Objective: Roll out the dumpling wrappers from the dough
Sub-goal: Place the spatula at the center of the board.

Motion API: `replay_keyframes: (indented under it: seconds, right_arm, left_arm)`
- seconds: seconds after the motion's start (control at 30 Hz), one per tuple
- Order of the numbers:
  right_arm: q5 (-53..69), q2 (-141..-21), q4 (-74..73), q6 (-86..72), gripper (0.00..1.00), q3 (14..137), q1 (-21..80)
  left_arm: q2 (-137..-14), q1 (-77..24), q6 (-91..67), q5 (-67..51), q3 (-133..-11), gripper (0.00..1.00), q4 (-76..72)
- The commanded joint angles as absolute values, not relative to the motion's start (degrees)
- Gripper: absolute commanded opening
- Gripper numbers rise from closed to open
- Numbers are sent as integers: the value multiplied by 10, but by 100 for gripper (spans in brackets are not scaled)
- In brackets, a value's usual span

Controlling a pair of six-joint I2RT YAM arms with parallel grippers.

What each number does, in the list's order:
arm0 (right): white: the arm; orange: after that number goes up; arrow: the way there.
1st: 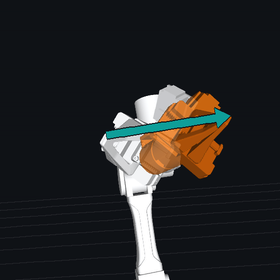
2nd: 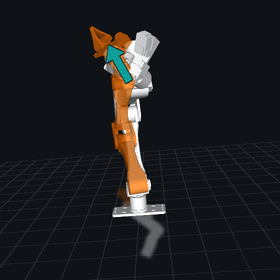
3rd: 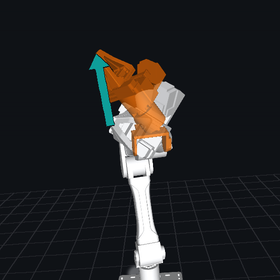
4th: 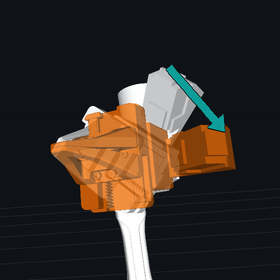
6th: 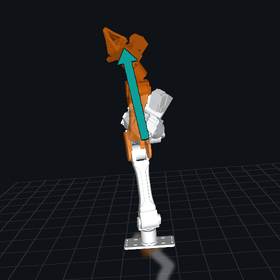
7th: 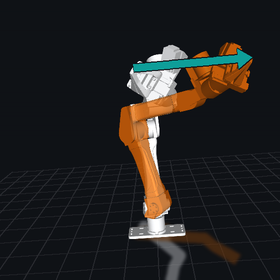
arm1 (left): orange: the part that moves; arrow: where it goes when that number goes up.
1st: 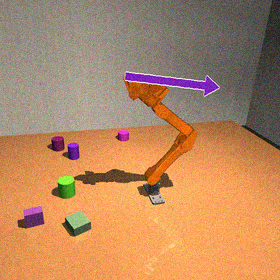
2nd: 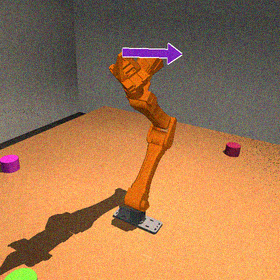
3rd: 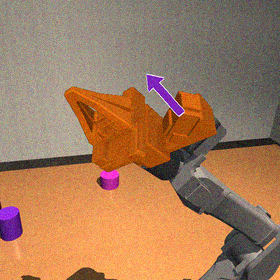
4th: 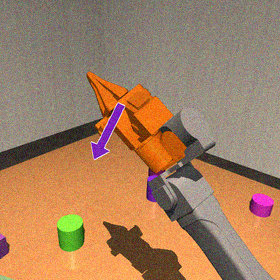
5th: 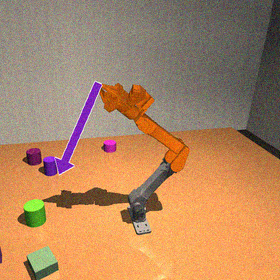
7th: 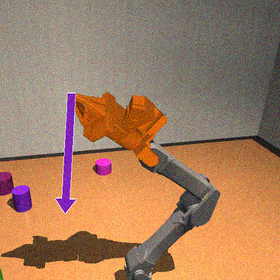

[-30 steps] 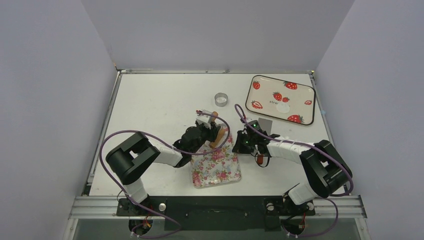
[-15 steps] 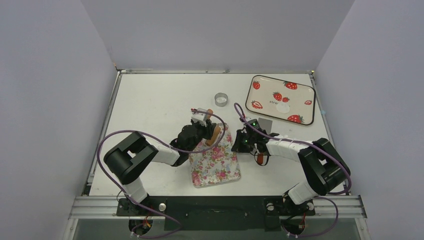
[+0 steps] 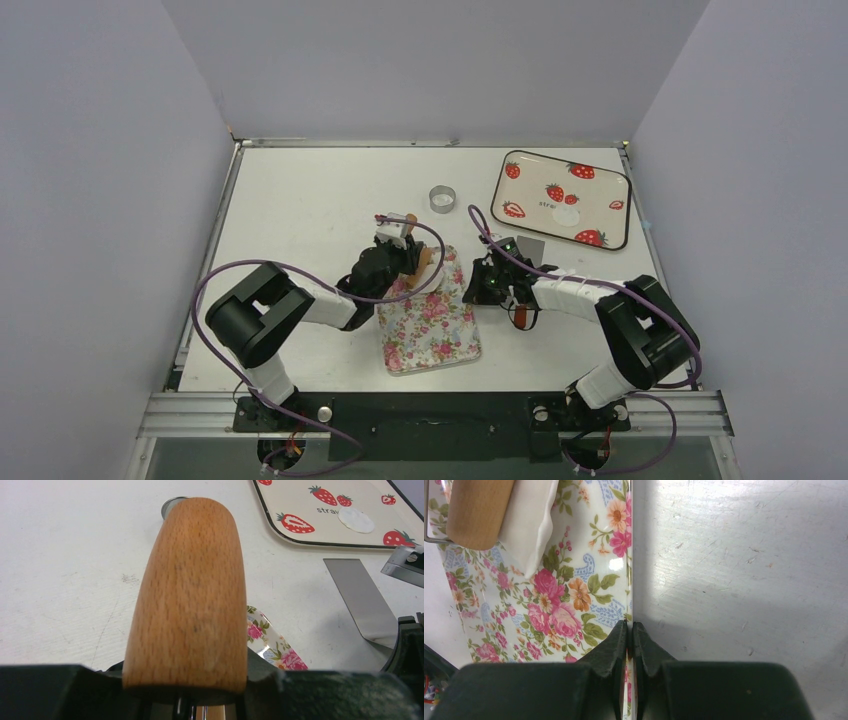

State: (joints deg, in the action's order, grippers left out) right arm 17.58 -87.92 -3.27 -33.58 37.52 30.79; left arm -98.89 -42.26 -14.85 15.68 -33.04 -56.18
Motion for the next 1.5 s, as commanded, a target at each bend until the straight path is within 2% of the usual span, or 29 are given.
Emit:
replay_keyframes:
  seconds: [0.0,0.47,1.07,1.37,1.47]
  right_arm:
    - [132,-895,-87,-317,0,358,302]
    - [117,-872,-84,-330,0,335,297]
    - [122,-882,-81,-341,0,346,296]
    - [120,-877,-80,-342,0,353,296]
    - [122,-880,-83,-338,0,360,297]
  left_arm:
    - [-1027,-417,-126,194,-293,0,-354]
    - [-972,-407,-172,244,-309,0,-277]
    - [-917,-419,-114,200,-234,0,-391]
    - [-864,-422,17,191,-249,0,-432]
    - [-841,-422,35,165,-271,0,-394]
